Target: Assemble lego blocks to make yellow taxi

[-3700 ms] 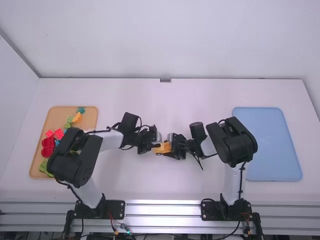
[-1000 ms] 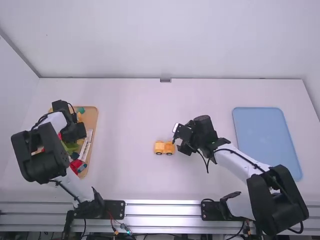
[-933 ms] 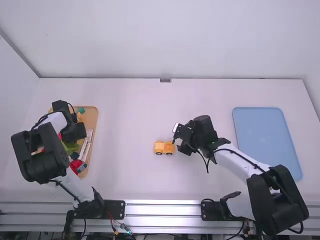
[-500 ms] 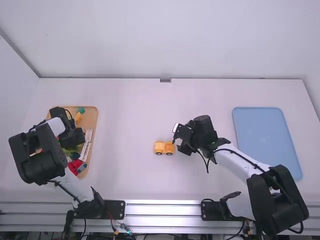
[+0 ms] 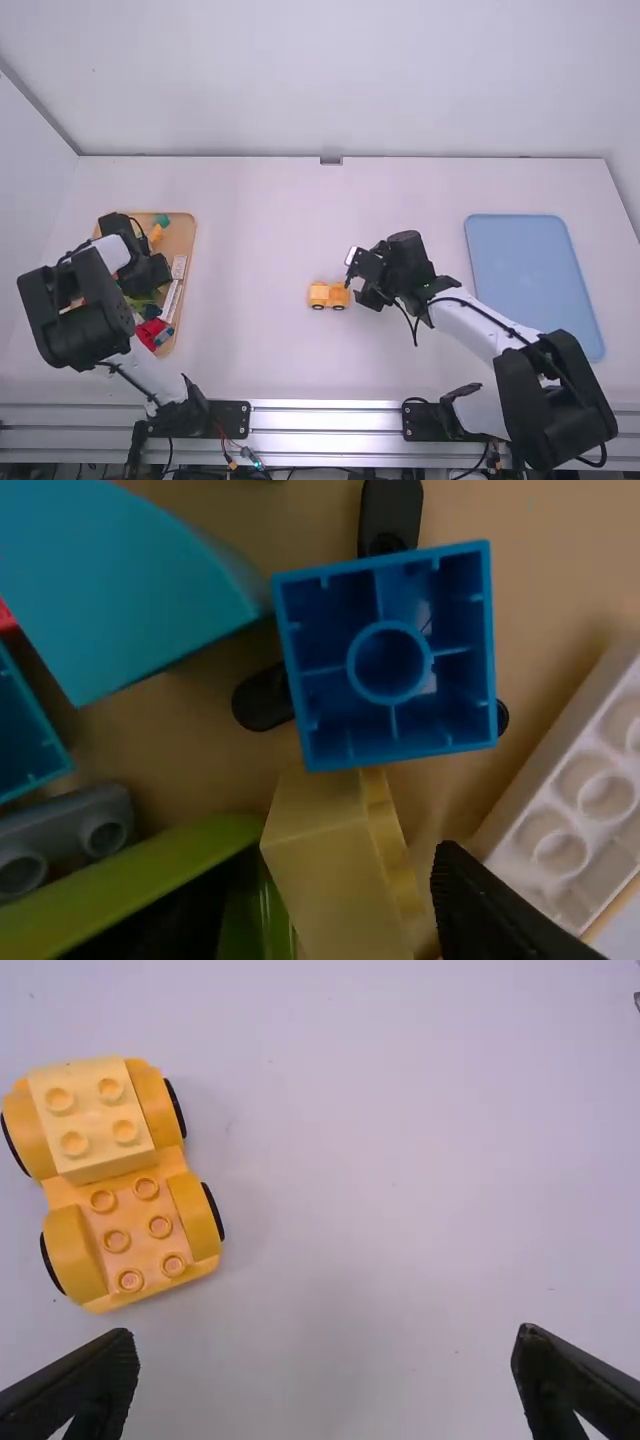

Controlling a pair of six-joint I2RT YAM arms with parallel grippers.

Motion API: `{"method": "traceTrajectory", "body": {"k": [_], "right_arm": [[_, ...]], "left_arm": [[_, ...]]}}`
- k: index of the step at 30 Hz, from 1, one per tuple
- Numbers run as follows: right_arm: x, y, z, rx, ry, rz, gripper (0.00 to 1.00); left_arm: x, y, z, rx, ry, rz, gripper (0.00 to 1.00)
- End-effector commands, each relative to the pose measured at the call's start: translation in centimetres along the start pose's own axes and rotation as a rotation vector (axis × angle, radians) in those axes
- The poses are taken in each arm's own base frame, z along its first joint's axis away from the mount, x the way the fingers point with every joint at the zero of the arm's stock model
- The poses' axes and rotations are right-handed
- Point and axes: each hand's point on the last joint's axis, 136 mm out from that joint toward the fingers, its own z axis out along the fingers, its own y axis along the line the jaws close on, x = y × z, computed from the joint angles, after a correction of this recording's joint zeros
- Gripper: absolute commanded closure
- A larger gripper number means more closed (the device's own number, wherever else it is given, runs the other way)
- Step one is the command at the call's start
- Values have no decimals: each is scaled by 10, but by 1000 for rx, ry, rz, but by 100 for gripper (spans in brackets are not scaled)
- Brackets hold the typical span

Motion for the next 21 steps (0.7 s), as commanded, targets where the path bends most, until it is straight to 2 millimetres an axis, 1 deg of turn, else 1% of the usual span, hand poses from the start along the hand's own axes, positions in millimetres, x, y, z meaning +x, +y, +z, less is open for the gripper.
{"method": "traceTrajectory", "body": {"k": [1,2,4,7,10,15,18,19,21], "right_arm": [[-9,-7,-4,18,-22,-2,2],[-9,-7,-4,18,-22,-2,1],[-9,-7,-4,18,-22,-2,3],[-9,-7,-4,17,-22,-2,1],[-9,-7,-4,18,-22,-2,1],[-9,-7,-4,18,-22,-2,1],[-9,-7,-4,17,-22,-2,1],[-9,-6,-4,17,-21,-2,1],[-9,-6,-4,17,-21,-1,2]], "left_arm": [[6,-1,4,1,18,-11,33],[4,0,4,3,11,-18,31],[1,-4,2,29,8,-34,36],[-1,-7,-2,39,14,-30,37],[-4,-7,-9,38,27,-53,41],[-12,-11,-17,62,20,-79,41],[-12,-17,-17,97,21,-79,41],[-10,-21,-16,116,25,-79,43],[-9,-20,-15,115,29,-80,45]]}}
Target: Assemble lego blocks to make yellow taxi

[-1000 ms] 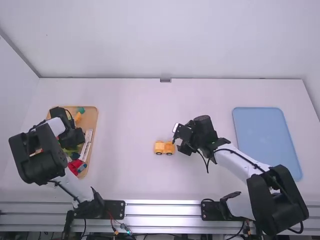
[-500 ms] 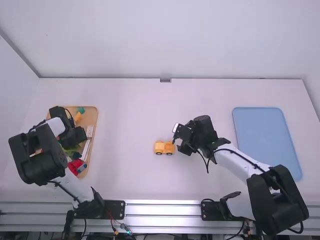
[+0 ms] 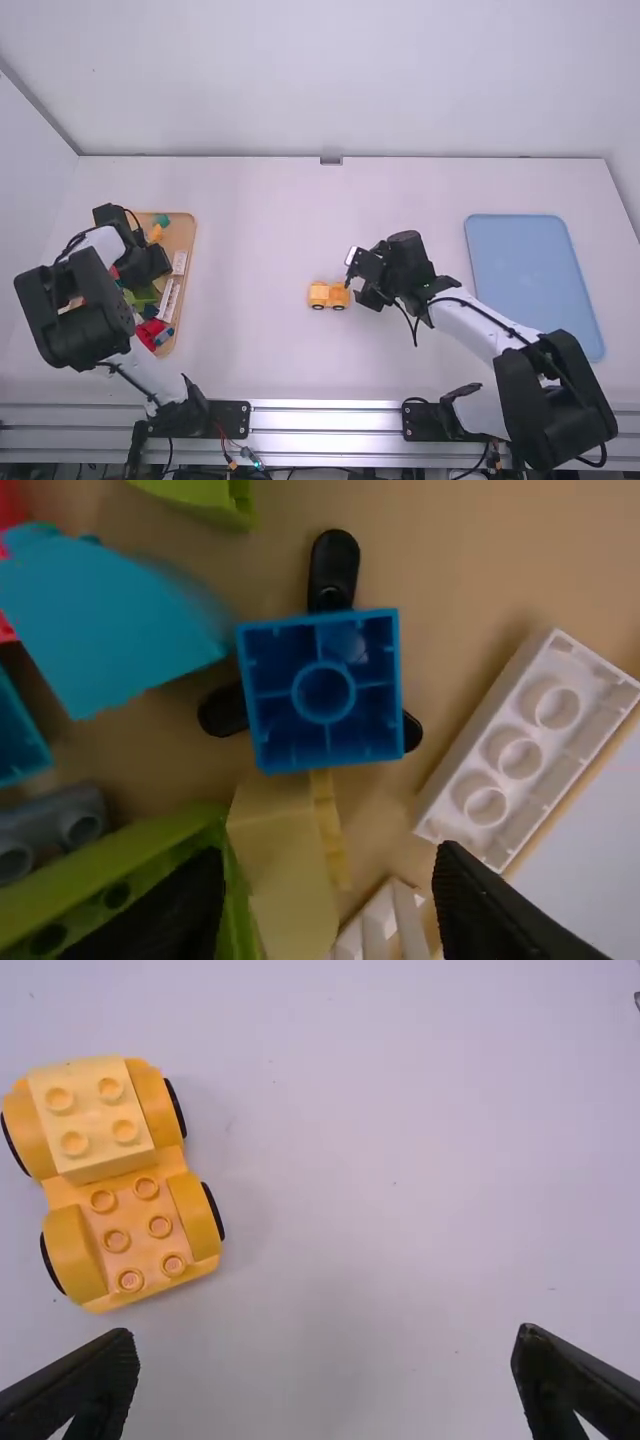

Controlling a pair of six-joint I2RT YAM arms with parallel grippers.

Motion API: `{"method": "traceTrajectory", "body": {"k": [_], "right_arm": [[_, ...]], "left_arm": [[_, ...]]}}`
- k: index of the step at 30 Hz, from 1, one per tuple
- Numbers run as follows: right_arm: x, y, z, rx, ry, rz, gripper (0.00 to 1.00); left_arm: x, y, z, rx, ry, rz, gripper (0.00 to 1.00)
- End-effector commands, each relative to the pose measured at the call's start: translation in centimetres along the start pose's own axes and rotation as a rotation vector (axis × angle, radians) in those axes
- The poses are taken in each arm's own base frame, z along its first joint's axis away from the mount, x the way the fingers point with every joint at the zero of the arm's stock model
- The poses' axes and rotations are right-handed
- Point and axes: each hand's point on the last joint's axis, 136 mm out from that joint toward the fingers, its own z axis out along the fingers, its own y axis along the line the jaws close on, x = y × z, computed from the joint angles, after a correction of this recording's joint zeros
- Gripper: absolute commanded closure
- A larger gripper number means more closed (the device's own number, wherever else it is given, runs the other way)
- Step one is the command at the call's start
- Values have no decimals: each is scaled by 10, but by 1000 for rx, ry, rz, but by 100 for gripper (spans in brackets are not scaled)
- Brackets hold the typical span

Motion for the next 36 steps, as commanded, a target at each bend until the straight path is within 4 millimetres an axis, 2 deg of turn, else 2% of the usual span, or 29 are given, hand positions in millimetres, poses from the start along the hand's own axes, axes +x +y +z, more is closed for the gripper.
{"method": "traceTrajectory", "body": {"k": [1,5,12,16,23,33,36], "right_arm": [[-9,-6,-4,17,-20,-1,1],[-9,-6,-4,16,-21,-1,2],[-10,-7,-4,20,-24,35,1],[-9,-7,-4,19,-24,43,1],[-10,-7,-4,19,-24,43,2],[-10,-7,-4,20,-24,43,2],[-10,-7,-4,20,-24,42,1]], "left_arm": [[5,-5,3,27,19,-6,46],[5,-5,5,27,14,-43,53],[6,-5,8,27,8,-42,58],[9,-2,12,25,7,-48,57],[11,-1,15,23,2,-48,63],[15,-2,25,25,-19,-40,64],[18,-2,27,25,-19,-10,68]]}}
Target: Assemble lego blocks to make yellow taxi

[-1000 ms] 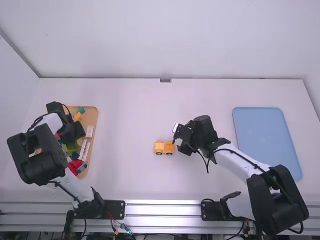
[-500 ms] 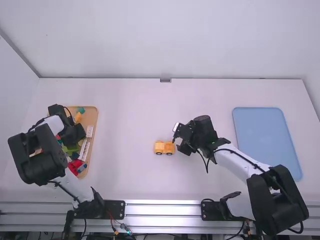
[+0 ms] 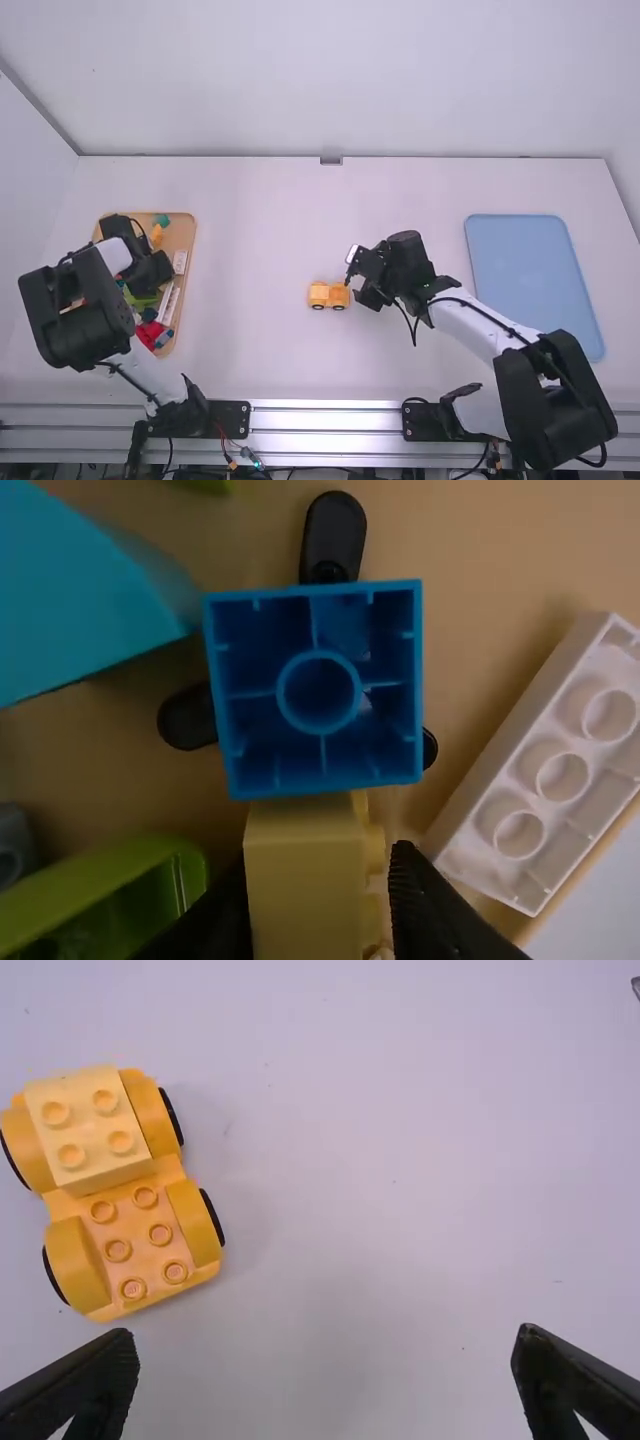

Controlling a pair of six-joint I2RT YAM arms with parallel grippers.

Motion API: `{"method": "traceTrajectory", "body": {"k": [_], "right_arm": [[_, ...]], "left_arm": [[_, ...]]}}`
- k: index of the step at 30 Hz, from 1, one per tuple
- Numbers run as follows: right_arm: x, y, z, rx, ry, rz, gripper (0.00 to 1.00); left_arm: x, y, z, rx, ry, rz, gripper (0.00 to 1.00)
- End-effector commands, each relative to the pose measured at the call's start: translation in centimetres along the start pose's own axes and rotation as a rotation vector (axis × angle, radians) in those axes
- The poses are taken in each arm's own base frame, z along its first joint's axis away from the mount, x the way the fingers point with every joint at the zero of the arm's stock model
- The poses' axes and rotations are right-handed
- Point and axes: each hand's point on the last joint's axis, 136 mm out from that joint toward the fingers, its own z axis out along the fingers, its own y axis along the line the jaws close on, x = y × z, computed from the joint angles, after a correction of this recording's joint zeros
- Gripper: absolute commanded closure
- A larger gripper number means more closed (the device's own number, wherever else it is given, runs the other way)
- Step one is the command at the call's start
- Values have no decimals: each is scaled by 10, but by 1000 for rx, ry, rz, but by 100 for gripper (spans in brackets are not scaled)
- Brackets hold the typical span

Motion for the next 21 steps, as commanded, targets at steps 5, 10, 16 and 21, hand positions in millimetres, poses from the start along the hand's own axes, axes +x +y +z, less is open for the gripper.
{"method": "traceTrajectory", "body": {"k": [5,10,16,21], "right_arm": [[-9,-6,-4,17,-22,-2,1],[-9,-6,-4,17,-22,-2,1],[-10,-7,-4,19,-24,-3,2],[-15,-11,-4,35,-43,27,1]], "left_arm": [[11,0,9,7,11,14,71],[11,1,9,7,11,12,77],[4,-2,4,13,3,7,92],[-13,-5,-16,16,-47,11,98]]}}
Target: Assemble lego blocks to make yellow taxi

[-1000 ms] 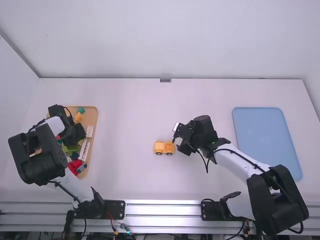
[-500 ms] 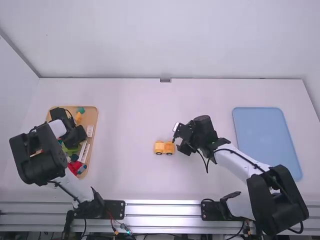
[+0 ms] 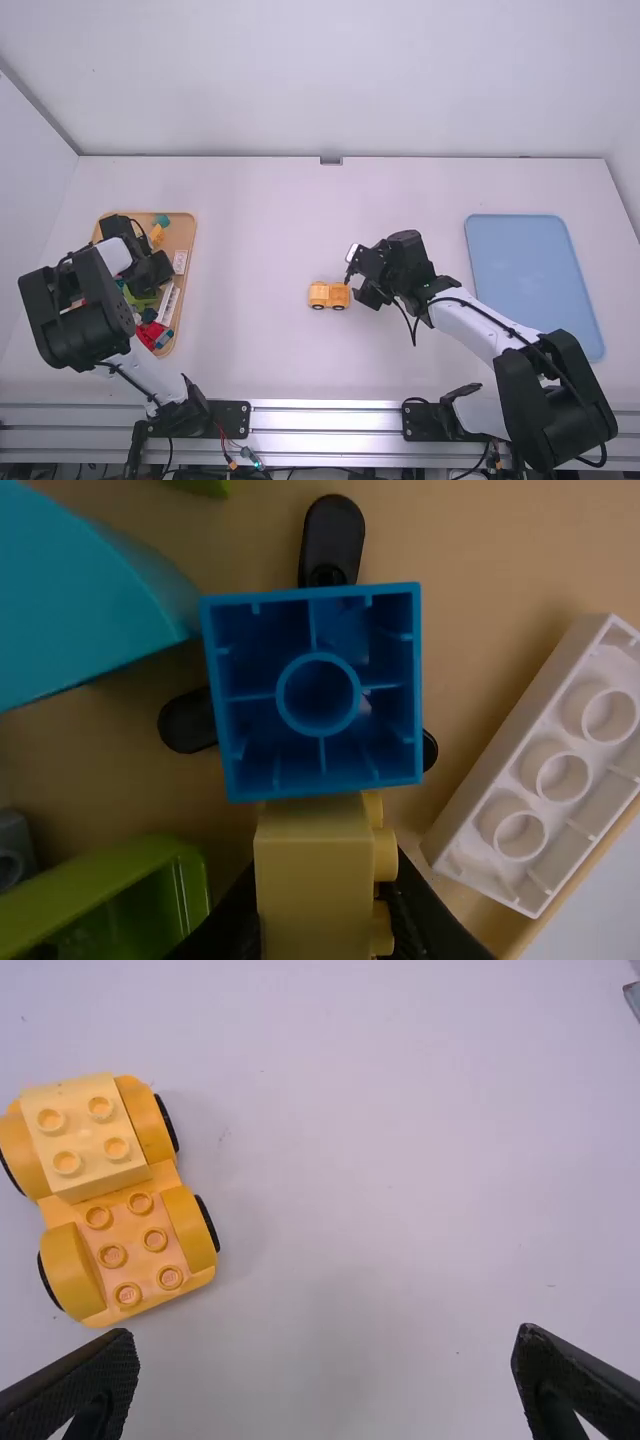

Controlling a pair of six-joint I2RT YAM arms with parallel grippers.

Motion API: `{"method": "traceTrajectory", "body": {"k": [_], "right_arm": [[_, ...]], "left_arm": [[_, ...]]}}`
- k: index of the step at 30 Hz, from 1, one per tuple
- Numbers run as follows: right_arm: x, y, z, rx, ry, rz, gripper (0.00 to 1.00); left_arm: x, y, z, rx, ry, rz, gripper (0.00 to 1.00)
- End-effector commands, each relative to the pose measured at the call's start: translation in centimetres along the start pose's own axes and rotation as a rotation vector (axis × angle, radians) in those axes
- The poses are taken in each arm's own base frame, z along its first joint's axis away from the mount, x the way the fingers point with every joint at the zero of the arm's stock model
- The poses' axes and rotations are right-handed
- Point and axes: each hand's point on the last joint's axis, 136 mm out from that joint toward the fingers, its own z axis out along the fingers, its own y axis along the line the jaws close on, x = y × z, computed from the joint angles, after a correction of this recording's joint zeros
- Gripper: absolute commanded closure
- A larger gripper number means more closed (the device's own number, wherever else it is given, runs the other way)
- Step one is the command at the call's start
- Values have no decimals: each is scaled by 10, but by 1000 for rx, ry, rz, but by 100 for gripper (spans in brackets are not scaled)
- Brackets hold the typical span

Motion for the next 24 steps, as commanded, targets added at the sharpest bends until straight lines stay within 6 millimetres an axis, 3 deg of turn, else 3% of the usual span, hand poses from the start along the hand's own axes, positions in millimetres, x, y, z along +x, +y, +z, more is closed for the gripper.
{"method": "traceTrajectory", "body": {"k": [1,8,12,14,16,18,19,20,24], "right_arm": [[-16,-12,-4,37,-50,79,1],[-56,-31,-14,20,-220,306,1],[-84,-35,-28,-90,-334,398,1],[-97,-42,-39,-156,-404,478,2],[-102,-45,-44,-191,-438,499,2],[-110,-51,-50,-266,-509,545,1],[-110,-51,-50,-271,-513,548,1],[-113,-52,-52,-314,-542,573,1],[-116,-52,-51,-423,-597,622,1]], "left_arm": [[-18,-7,-24,19,-75,13,98],[-32,-39,-80,65,-263,116,98],[-26,-93,-108,206,-364,356,98],[-12,-136,-124,303,-433,534,98],[-1,-159,-130,342,-471,651,98],[20,-197,-134,387,-543,841,98],[21,-200,-134,390,-548,853,98],[34,-220,-136,425,-586,929,98],[62,-262,-141,515,-688,1062,98]]}}
